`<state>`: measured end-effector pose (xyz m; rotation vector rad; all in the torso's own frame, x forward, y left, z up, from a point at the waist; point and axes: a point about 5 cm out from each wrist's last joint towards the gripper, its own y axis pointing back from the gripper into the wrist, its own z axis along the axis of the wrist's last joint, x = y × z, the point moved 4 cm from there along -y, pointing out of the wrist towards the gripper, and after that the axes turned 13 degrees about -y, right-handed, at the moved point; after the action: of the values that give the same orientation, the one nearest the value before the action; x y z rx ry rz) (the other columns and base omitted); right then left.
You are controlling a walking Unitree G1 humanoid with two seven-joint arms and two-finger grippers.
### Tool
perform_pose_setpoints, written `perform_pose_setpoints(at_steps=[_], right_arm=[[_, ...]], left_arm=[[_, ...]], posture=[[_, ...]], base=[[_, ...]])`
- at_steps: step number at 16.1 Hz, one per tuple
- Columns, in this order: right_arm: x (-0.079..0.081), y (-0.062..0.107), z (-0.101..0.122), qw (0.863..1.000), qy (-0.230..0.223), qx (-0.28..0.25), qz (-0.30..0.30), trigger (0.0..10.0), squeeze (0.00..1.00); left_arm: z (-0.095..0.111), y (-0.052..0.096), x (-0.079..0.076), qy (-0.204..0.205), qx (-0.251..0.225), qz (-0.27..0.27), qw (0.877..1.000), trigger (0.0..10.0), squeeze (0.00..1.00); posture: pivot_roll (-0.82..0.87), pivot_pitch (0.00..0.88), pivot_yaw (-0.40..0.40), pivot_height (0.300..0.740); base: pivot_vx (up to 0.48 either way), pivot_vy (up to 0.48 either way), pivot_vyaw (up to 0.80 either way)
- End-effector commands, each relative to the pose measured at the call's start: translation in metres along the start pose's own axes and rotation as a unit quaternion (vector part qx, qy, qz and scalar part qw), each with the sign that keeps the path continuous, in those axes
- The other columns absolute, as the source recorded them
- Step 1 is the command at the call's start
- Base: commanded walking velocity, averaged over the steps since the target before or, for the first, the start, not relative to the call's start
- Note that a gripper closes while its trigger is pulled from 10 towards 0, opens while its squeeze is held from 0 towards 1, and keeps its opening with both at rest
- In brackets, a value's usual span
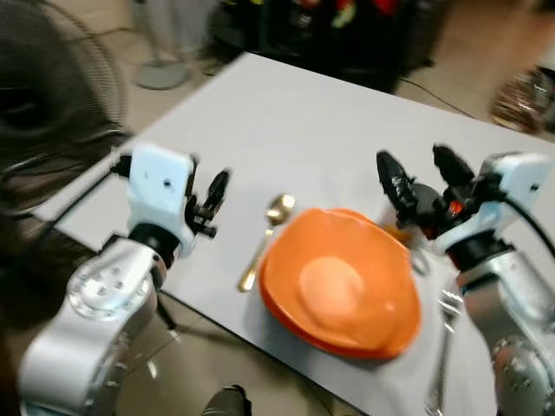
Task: Setting the table
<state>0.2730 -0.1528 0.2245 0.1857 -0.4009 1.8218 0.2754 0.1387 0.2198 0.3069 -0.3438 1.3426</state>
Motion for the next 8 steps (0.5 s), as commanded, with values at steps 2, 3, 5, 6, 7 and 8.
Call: perform_pose_setpoints(at_steps=[2, 3, 5, 6, 7, 8], right_arm=[[-0.002, 0.001, -0.005, 1.000, -0.007, 0.007, -0.017, 10.0, 1.00], [0.000, -0.001, -0.007, 1.000, -0.014, 0.011, -0.011, 10.0, 1.00], [-0.002, -0.001, -0.020, 0.999, -0.022, 0.022, -0.025, 10.0, 1.00], [-0.001, -0.001, -0.020, 0.999, -0.025, 0.021, -0.026, 10.0, 1.00], [0.001, -0.001, -0.019, 0.999, -0.024, 0.019, -0.023, 10.0, 1.00], [0.003, -0.002, -0.018, 1.000, -0.018, 0.018, -0.016, 10.0, 1.00]], left_arm=[[0.002, -0.001, 0.003, -0.003, 0.000, 0.017, 1.000, 10.0, 0.00], [0.002, -0.001, 0.001, -0.002, -0.005, 0.017, 1.000, 10.0, 0.00], [-0.010, -0.001, -0.003, 0.013, -0.001, 0.024, 1.000, 10.0, 0.00], [-0.011, 0.000, -0.003, 0.008, -0.001, 0.024, 1.000, 10.0, 0.00], [-0.010, -0.001, -0.003, 0.007, -0.003, 0.026, 1.000, 10.0, 0.00], [-0.009, -0.002, -0.001, 0.001, -0.007, 0.029, 1.000, 10.0, 0.00]], posture=[[-0.03, 0.044, -0.009, 0.740], [-0.03, 0.044, -0.008, 0.740], [-0.03, 0.031, -0.004, 0.740], [-0.03, 0.029, -0.004, 0.740], [-0.03, 0.028, -0.001, 0.740], [-0.03, 0.020, 0.000, 0.740]], base=[[0.000, 0.000, 0.80], [0.000, 0.000, 0.80], [0.000, 0.000, 0.80], [0.000, 0.000, 0.80], [0.000, 0.000, 0.80], [0.000, 0.000, 0.80]])
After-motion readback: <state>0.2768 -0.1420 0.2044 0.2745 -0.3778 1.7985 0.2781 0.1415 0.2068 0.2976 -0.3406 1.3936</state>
